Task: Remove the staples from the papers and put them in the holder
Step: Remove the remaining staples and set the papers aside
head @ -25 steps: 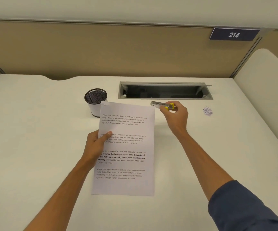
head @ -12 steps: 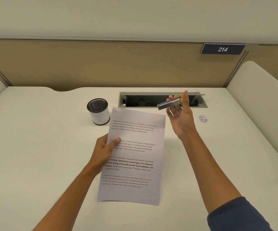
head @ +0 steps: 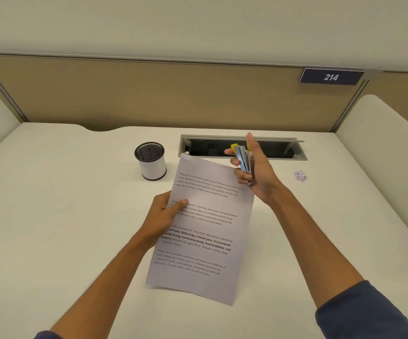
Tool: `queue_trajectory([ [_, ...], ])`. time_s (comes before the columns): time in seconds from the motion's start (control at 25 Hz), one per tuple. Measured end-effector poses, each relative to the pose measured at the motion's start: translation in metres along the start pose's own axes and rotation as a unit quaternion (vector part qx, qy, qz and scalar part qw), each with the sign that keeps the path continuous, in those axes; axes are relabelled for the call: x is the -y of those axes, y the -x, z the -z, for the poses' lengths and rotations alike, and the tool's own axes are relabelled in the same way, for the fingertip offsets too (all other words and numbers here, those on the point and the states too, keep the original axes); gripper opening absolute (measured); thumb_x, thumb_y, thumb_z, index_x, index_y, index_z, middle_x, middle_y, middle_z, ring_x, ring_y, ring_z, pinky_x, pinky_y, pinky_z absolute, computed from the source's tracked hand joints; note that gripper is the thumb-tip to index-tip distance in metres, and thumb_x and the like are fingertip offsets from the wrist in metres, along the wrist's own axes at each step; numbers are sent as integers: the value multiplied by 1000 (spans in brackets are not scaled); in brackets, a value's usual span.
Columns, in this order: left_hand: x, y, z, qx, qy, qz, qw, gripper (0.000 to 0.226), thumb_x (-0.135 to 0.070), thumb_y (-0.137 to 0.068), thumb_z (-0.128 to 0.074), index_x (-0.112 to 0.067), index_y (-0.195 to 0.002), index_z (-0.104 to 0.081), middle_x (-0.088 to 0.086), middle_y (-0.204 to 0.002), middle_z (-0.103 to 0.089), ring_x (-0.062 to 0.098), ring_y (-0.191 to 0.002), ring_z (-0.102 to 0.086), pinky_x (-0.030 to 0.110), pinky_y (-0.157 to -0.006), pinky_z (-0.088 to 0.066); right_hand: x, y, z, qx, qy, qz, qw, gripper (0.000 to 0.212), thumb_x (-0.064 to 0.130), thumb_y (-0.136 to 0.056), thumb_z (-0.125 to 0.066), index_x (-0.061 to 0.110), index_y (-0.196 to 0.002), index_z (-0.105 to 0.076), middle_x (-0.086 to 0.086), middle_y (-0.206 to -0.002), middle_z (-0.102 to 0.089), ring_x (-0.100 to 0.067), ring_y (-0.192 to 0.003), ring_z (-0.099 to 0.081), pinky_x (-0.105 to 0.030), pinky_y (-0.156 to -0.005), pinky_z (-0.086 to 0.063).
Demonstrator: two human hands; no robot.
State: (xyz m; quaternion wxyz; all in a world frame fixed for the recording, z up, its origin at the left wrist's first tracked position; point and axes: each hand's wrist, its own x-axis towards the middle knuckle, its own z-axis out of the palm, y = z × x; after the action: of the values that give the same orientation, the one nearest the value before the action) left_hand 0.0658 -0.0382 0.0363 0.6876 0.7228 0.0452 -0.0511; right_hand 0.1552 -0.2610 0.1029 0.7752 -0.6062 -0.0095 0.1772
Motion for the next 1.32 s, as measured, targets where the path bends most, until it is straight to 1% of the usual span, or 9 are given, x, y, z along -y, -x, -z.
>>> queue_trajectory([
  [0.16, -2, -3, -3, 12, -4, 1, 1000, 18, -15, -98, -56, -13, -112, -66, 7, -101, -75, 29, -86, -73, 42, -73, -60, 8, -1, -12, 23, 89, 8, 996, 52, 49, -97, -36, 8, -99, -68, 0, -81, -61, -9, -42, -25, -20, -43, -24],
  [0.28, -5, -5, -3, 19, -6, -2, 1000, 18, -14, -98, -56, -14, -113, -66, 6, -102, -75, 28, -87, -73, 42, -74, -60, 12, -1, -14, -4, 269, 77, 960, 37, 45, -95, -50, 14, -95, -71, 5, -62, -56, -9, -45, -38, -21, -48, -31],
  [0.4, -10, -6, -3, 24, -8, -3, 1000, 18, -13, -98, -56, -16, -112, -66, 5, -99, -76, 26, -85, -74, 40, -72, -60, 14, 0, -11, 37, 387, 106, 915, 28, 49, -86, -64, 24, -95, -73, 7, -86, -70, -8, -74, -62, -23, -55, -44],
  [0.52, -10, -10, -2, 28, -20, 8, 999, 21, -14, -98, -55, -15, -116, -64, 7, -100, -75, 29, -84, -73, 44, -73, -60, 15, 1, -12, 45, 439, 107, 891, 30, 51, -79, -71, 25, -93, -75, 8, -91, -72, -11, -87, -64, -23, -63, -45],
  [0.76, -16, -14, -6, 37, -16, 4, 999, 27, -28, -101, -50, -13, -120, -63, 6, -102, -75, 29, -87, -74, 47, -78, -60, 14, -1, -12, 37, 444, 98, 890, 35, 49, -73, -75, 25, -98, -76, 10, -101, -70, 3, -91, -59, -18, -70, -41],
  [1.0, -23, -24, -4, 38, -13, -17, 999, 28, -28, -102, -48, -8, -116, -64, 10, -102, -75, 34, -87, -73, 55, -79, -58, 14, -3, -8, -20, 430, 149, 890, 49, 52, -71, -78, 21, -107, -68, 9, -104, -67, -4, -91, -62, -21, -72, -46],
  [1.08, -23, -25, -4, 41, -13, -13, 999, 28, -27, -102, -48, -8, -115, -64, 10, -101, -75, 35, -86, -73, 55, -79, -58, 20, -3, -7, -19, 370, 141, 918, 46, 45, -74, -78, 18, -106, -60, 8, -92, -66, -5, -73, -59, -21, -62, -47],
  [1.2, -21, -26, -3, 44, -13, -5, 999, 29, -27, -102, -48, -7, -115, -64, 11, -101, -75, 35, -87, -73, 55, -79, -58, 30, -6, -8, 16, 300, 82, 950, 38, 37, -81, -75, 15, -101, -50, -2, -70, -62, -11, -49, -41, -23, -47, -41],
  [1.32, -19, -27, -3, 50, -12, 6, 999, 29, -27, -102, -49, -7, -114, -65, 12, -100, -75, 36, -87, -72, 55, -79, -58, 39, -12, -7, 47, 263, -16, 964, 42, 59, -84, -60, 19, -89, -50, -1, -61, -45, -14, -48, -27, -25, -50, -35],
])
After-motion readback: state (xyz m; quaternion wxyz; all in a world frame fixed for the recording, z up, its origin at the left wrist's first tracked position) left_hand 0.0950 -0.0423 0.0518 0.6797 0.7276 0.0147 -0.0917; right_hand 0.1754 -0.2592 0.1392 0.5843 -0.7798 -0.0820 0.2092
